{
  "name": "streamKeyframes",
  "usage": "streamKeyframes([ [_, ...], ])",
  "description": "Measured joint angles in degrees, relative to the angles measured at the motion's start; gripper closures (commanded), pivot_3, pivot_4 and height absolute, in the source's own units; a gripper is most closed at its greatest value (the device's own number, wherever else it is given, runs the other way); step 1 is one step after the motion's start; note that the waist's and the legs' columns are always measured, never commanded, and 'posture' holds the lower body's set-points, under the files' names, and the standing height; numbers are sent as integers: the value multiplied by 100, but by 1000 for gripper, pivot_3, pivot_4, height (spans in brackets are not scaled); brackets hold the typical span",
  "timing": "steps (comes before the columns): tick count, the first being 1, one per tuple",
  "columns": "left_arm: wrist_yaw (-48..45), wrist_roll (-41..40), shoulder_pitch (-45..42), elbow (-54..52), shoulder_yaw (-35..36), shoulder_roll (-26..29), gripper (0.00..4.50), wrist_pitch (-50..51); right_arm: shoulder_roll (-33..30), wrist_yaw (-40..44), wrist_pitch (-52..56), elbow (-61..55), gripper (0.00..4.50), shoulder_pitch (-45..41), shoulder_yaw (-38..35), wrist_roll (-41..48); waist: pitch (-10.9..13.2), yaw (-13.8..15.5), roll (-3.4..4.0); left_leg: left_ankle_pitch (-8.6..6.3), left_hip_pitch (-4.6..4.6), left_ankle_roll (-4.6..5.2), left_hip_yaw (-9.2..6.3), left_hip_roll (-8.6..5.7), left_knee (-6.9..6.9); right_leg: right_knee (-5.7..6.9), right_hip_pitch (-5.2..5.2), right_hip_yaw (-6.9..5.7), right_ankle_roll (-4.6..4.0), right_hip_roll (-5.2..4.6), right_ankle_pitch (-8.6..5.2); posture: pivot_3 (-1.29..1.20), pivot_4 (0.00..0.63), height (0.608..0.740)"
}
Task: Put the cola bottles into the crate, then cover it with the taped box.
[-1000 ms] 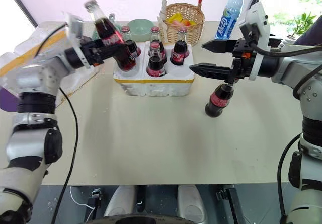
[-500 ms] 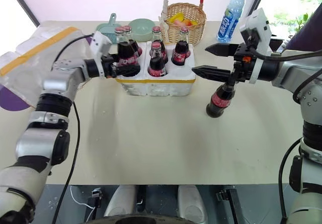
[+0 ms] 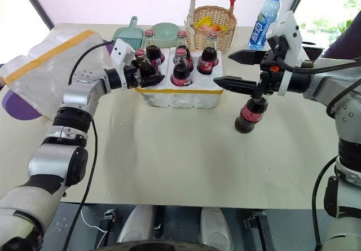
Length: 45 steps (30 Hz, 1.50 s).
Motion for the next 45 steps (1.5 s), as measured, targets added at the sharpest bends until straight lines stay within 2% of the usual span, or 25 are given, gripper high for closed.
streamKeyframes([
  [5,-538,-1009,161,-893,560,393,35,1343,-169,-4,242,-354,0,312,-678,466,6,-39,-5,0,-24,0,-3,4,-7,1,-29,-2,0,2,0,0,150,740],
  [9,-1057,-1928,141,-1921,1061,1111,35,2356,-386,8,679,-1019,0,948,-1633,1330,6,-113,-4,0,-20,0,-4,6,-13,-4,-25,-2,-1,0,-1,0,150,740],
  [11,-1419,-2362,191,-2511,1161,1430,35,2750,-430,-69,933,-1317,0,1453,-2160,1758,6,-121,-5,0,-12,0,-2,6,-10,-6,-12,-2,-1,-2,0,0,150,740],
  [14,-2091,-2799,762,-3477,1085,1955,35,3097,-426,-224,1199,-1791,0,2448,-2874,2121,4,-130,-3,0,9,0,0,6,-9,-3,7,0,-1,-2,-1,0,150,740],
  [16,-2361,-2798,1220,-4009,808,2170,35,3113,-360,-261,1182,-2143,0,3365,-3327,1999,2,-101,-6,0,27,0,-3,6,-10,-7,30,-2,-4,1,-3,0,150,740],
  [19,-2465,-2556,1667,-4444,237,2175,35,2858,-105,-276,956,-2369,0,4595,-3355,1399,3,-96,-10,-1,69,0,-4,6,-12,-45,86,-7,-22,0,-15,0,150,740],
  [23,-2267,-2179,1684,-4471,-198,1904,35,2449,148,-463,275,-2350,0,5274,-3286,544,2,-138,-14,-1,82,0,6,5,-10,-48,94,7,-22,2,-15,0,150,740],
  [29,-1806,-1934,1640,-4383,-432,1295,35,2192,1184,-1500,-379,-2194,0,5137,-2515,-193,1,-147,-13,-1,83,0,-1,10,-23,-44,87,7,-4,14,-5,0,150,740],
  [33,-1603,-1861,1627,-4350,-434,1127,35,2157,1948,-2004,-787,-2037,0,5002,-2060,-420,1,-147,-11,-1,83,0,1,9,-25,-44,86,8,-3,12,-5,0,150,740],
  [39,-1439,-1814,1626,-4333,-437,1006,35,2117,2199,-2458,-1202,-1501,0,4331,-1836,-605,1,-141,-11,-1,83,0,1,8,-25,-44,86,8,-4,11,-5,0,150,740],
  [45,-1393,-1813,1620,-4305,-437,993,35,2121,2204,-2291,-1335,-1007,0,3862,-1638,-510,1,-141,-11,-2,83,1,1,8,-26,-44,87,7,-3,11,-4,0,150,740],
])
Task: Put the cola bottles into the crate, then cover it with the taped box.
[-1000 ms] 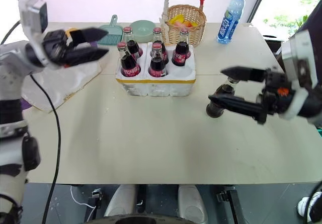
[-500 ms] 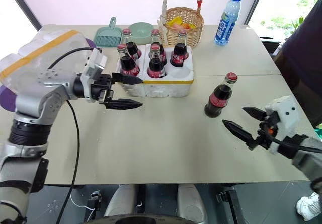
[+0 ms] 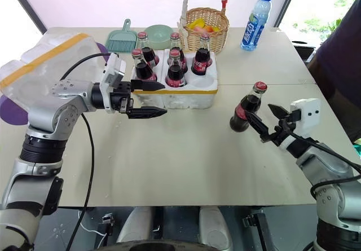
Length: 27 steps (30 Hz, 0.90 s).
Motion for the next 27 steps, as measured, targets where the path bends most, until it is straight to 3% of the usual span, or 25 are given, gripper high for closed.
streamKeyframes([
  [11,124,23,-184,159,-1,-120,35,-25,-30,217,-284,1061,0,-639,793,-382,0,-3,0,0,0,0,1,0,0,0,0,0,1,0,0,0,150,740],
  [14,165,27,-194,201,-1,-150,0,-34,-25,197,-295,1284,863,-787,813,-409,0,-2,0,0,0,0,1,-1,0,0,-1,0,1,-1,1,0,150,740],
  [16,194,47,-210,243,-1,-168,0,-38,-28,186,-288,1313,1732,-855,795,-405,0,-1,0,0,0,0,0,0,0,0,-1,0,1,0,1,0,150,740],
  [22,330,69,-211,275,30,-174,0,-43,-59,198,73,1292,1714,-1005,646,46,6,-12,8,0,-2,1,2,0,0,1,-4,1,2,-1,1,0,150,740],
  [27,474,57,-206,273,76,-170,0,-41,-305,200,396,1252,1714,-2324,493,697,29,-78,44,0,-4,1,6,0,-5,9,-16,10,2,2,1,0,150,740],
])
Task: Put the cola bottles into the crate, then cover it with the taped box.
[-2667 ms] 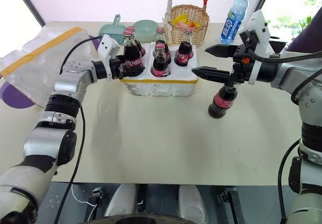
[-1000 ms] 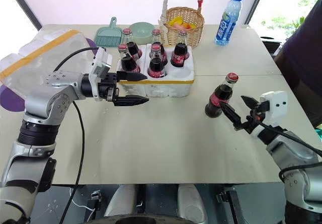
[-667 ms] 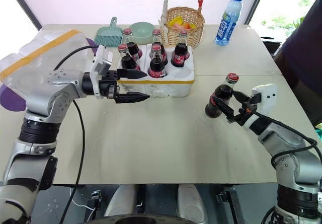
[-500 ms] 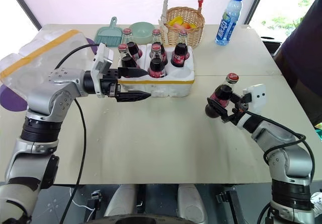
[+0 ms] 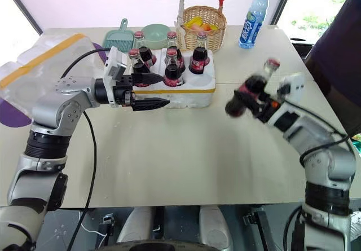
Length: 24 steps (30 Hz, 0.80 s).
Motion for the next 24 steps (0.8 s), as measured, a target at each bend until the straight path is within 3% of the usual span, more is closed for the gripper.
streamKeyframes([
  [4,101,-10,32,-10,81,15,0,0,25,-22,5,271,1714,-1343,284,-19,0,-57,-1,-1,-2,1,-3,0,-8,-3,-2,-4,0,-1,0,0,150,740],
  [8,178,-15,103,-34,138,8,0,0,297,72,-173,1051,1714,-2056,953,-483,0,-74,-2,-1,-4,2,3,-2,-7,-5,-3,-3,0,-7,0,0,150,740],
  [11,260,-17,143,-88,195,9,0,-1,530,187,-355,1722,1714,-2169,1479,-959,1,-59,-2,-1,-11,2,1,-3,-7,-4,-8,-4,0,-7,0,0,150,740],
  [17,361,-49,292,-181,250,63,0,0,1024,389,-742,2268,1714,-2283,1834,-1454,0,-69,-2,0,-95,0,1,-3,8,19,-97,-5,2,-11,3,0,150,740],
  [22,414,-55,340,-201,251,83,0,0,1121,482,-973,2545,1714,-2288,2106,-1900,1,-92,-2,0,-93,0,3,-1,5,19,-100,-5,1,-9,3,0,150,740],
  [24,454,-56,359,-237,252,93,0,0,1080,511,-1128,2725,684,-2314,2459,-2367,0,-95,-2,0,-91,0,4,-1,5,24,-100,-4,1,-9,3,0,150,740],
])
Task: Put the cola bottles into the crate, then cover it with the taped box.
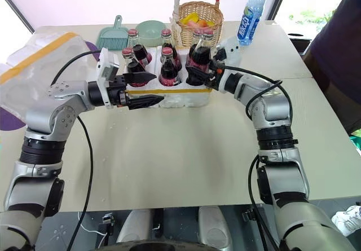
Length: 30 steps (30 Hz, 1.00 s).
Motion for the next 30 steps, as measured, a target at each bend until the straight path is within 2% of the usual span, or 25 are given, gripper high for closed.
streamKeyframes([
  [2,21,0,29,-3,2,43,0,0,-8,3,-143,89,38,-18,258,-361,0,2,0,0,3,0,1,-1,2,6,1,1,0,0,0,0,150,740],
  [7,22,0,96,-5,107,256,0,3,-249,282,207,-482,38,102,298,-414,-1,24,-2,3,3,-4,-5,-1,10,12,5,-1,-3,1,2,0,150,740],
  [11,16,-79,236,-110,350,628,0,113,-842,749,1080,-1570,38,366,-243,373,0,38,-1,2,-6,-3,-7,0,4,1,0,-4,-3,-1,2,0,150,740],
  [13,-26,-238,395,-287,612,1062,0,280,-1394,1126,1630,-2295,38,464,-693,1041,5,22,-3,0,-10,0,-7,3,-5,-7,-5,-4,-3,-1,1,0,150,740],
  [16,-327,-410,822,-449,1331,2079,0,477,-2414,1595,2222,-2740,38,500,-1490,1735,7,-6,-3,-1,-3,2,-1,6,-12,-15,-5,-3,-5,0,0,0,150,740],
  [17,-531,-454,1123,-473,1643,2531,0,523,-2758,1765,2412,-2770,38,540,-1728,1948,7,-13,-3,-2,0,3,4,8,-13,-16,-4,-3,-7,0,-1,0,150,740],
  [20,-1212,-487,2078,-419,2494,3428,0,585,-3314,2165,2675,-2805,38,652,-2071,2323,9,-20,-3,-2,11,2,15,12,-14,-17,0,-3,-32,-3,-15,0,150,740],
  [23,-2126,-331,3209,105,3554,4058,0,634,-3622,2429,2708,-2759,38,641,-2216,2512,10,-29,-2,-1,19,2,23,16,-11,-16,0,0,-59,-9,-27,0,150,740],
  [25,-2617,-60,3772,563,4157,4250,0,554,-3763,2513,2669,-2611,38,603,-2270,2543,9,-29,-1,-1,27,1,25,17,-11,-16,3,0,-61,-14,-28,0,150,740],
  [28,-3023,712,4537,1453,4597,4648,0,-173,-3817,2634,2464,-2368,38,420,-2175,2494,10,-9,-1,-2,26,0,28,19,-13,-18,-8,1,-66,-20,-30,0,150,740],
  [30,-3072,1231,4688,2177,4644,4911,0,-759,-3826,2682,2355,-2217,38,294,-2092,2429,10,1,-1,-2,23,0,31,26,-18,-21,-19,1,-69,-25,-32,0,150,740],
])
